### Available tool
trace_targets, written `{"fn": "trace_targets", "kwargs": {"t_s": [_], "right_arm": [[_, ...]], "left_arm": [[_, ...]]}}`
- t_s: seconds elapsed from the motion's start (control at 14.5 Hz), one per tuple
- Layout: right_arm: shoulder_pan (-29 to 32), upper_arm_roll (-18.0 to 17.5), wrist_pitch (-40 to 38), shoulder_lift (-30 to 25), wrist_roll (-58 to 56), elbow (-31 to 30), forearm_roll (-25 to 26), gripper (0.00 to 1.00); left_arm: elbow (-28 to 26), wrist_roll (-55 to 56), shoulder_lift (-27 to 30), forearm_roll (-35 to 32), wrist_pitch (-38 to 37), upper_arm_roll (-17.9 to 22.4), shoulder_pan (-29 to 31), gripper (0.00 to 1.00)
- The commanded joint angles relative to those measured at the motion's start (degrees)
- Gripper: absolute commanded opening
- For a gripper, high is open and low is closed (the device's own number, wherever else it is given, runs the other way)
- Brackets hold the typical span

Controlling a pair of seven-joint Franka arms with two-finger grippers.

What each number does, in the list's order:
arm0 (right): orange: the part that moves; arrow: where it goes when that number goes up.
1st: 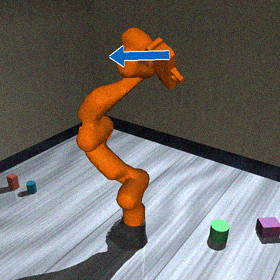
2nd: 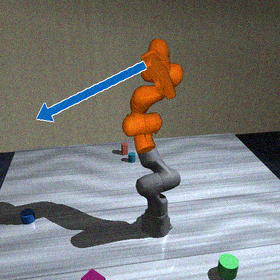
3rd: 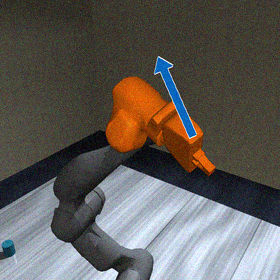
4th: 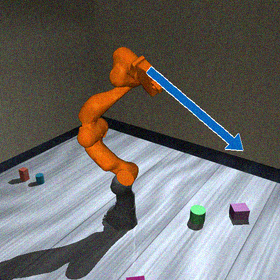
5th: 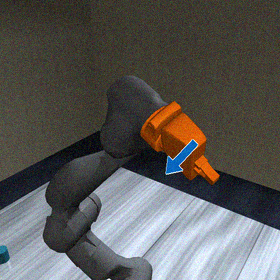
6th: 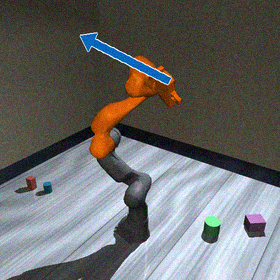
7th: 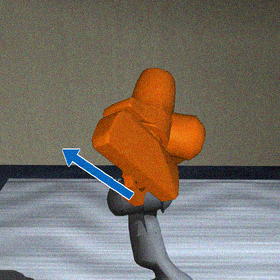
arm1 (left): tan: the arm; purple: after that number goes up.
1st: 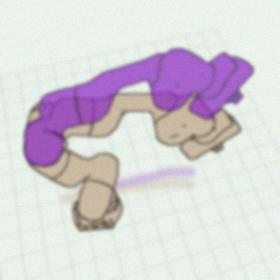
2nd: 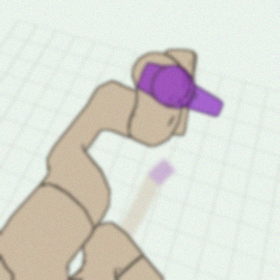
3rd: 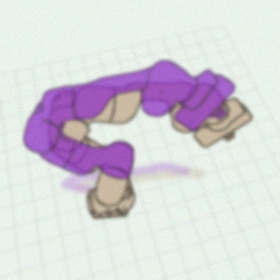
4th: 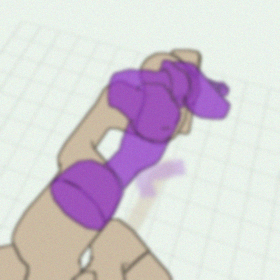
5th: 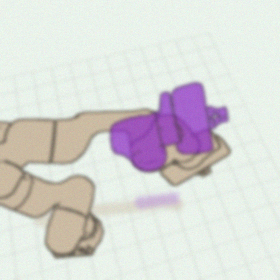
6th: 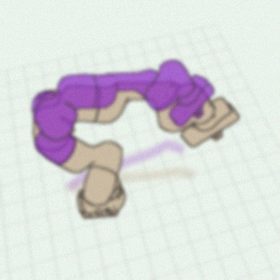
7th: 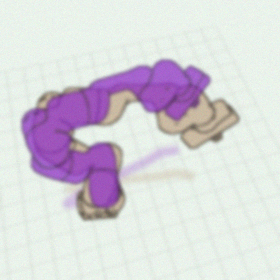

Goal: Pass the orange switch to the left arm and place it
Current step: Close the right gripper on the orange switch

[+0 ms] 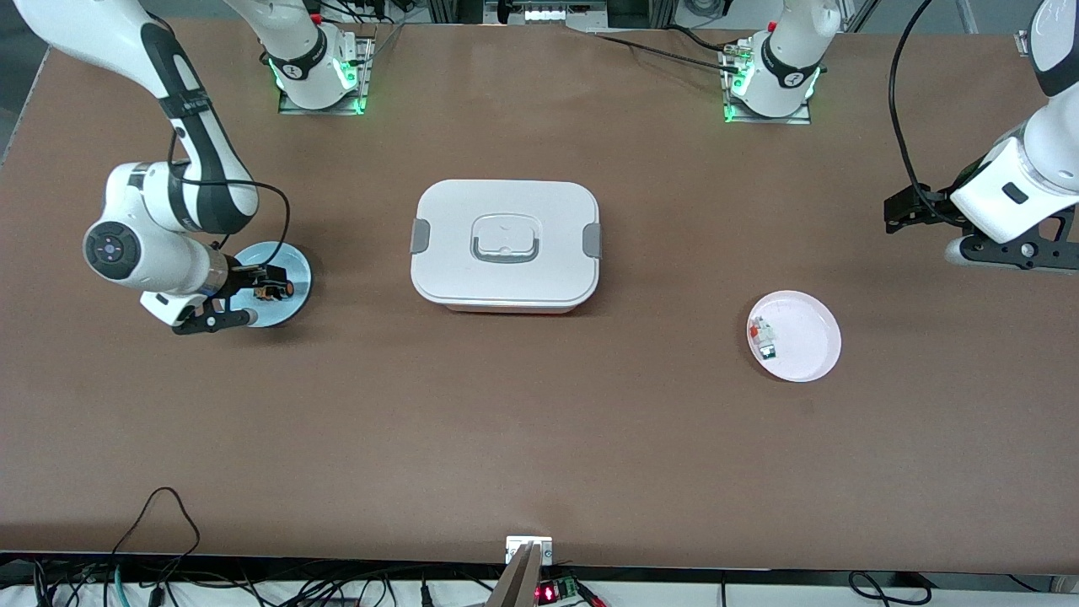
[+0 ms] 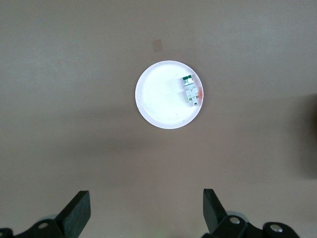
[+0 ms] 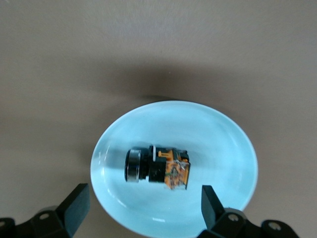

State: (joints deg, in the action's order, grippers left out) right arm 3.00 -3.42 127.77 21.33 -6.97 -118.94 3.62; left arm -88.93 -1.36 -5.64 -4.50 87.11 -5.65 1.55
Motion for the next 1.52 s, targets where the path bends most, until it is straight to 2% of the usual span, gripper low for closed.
{"fn": "trace_targets", "kwargs": {"t_s": [0.0,0.69,0.76,0.83,0.9,0.97,1.04,1.31,1.45], "right_arm": [[1.05,-0.45,3.09,1.17,-0.94,-1.55,0.34,1.00],[2.63,-0.45,8.19,3.89,-0.86,-4.02,0.34,1.00],[2.63,-0.53,8.02,3.89,-0.68,-4.02,0.34,0.94],[2.54,-0.45,7.67,3.81,-0.33,-3.84,0.34,0.77],[2.37,-0.53,7.32,3.72,0.19,-3.67,0.34,0.54],[2.28,-0.53,7.14,3.63,0.20,-3.58,0.25,0.39],[2.37,-0.53,7.05,3.54,0.20,-3.49,0.25,0.29],[2.37,-0.71,6.96,1.18,-1.55,-2.87,0.43,0.11],[2.10,-0.80,6.96,-1.19,-6.01,-2.70,0.08,0.09]], "left_arm": [[-0.01,-0.04,0.63,0.72,-0.63,0.20,0.21,1.00],[-0.01,-0.31,0.63,0.72,-0.63,0.47,0.21,1.00],[-0.01,-0.31,0.63,0.72,-0.63,0.47,0.21,1.00],[0.07,-0.31,0.63,0.72,-0.63,0.47,0.21,1.00],[0.07,-0.31,0.63,0.72,-0.63,0.47,0.21,1.00],[-0.01,-0.31,0.63,0.72,-0.63,0.38,0.21,1.00],[-0.01,-0.31,0.63,0.72,-0.63,0.38,0.21,1.00],[0.07,-0.31,0.63,0.72,-0.63,0.38,0.21,1.00],[0.07,-0.22,0.63,0.72,-0.63,0.38,0.21,1.00]]}}
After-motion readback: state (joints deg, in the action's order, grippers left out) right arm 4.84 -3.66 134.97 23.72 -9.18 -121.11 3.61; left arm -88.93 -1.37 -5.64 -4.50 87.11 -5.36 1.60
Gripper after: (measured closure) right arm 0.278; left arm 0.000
